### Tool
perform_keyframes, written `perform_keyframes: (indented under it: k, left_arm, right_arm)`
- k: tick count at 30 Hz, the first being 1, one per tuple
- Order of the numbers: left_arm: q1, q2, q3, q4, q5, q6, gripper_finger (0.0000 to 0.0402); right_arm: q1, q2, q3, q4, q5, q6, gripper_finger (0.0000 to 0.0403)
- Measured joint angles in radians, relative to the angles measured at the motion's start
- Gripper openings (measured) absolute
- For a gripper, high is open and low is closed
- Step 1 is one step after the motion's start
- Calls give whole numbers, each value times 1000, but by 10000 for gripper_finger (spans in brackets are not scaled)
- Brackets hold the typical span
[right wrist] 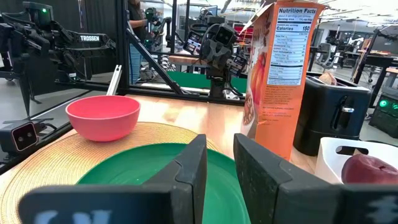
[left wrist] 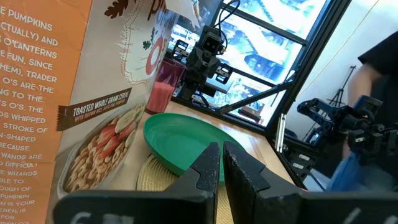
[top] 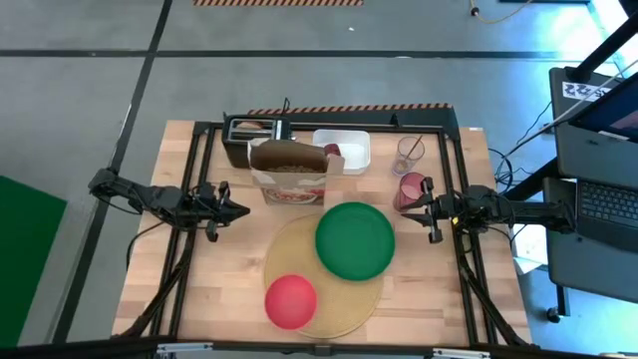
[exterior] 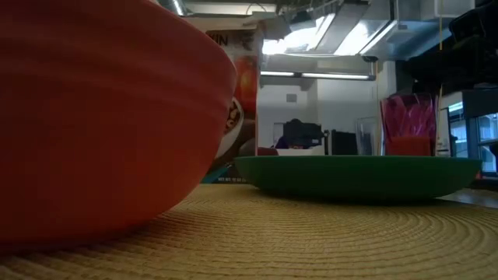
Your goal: Arrange a breakfast setting
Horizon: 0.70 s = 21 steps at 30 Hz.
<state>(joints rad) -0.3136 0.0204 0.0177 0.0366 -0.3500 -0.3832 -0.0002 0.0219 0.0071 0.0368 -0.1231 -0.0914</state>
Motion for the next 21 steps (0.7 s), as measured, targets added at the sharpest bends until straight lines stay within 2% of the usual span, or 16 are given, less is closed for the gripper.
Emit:
perform_keyframes:
  k: [7,15,21]
  left_arm:
    - [0,0,0,0,0,0,15]
    - [0,0,0,0,0,0,15]
    - [0,0,0,0,0,0,15]
  right_arm:
    - [0,0,0,21,11,0,85]
    - [0,-1,0,311,91,91,85]
    - [0,-1,0,486,201,162,85]
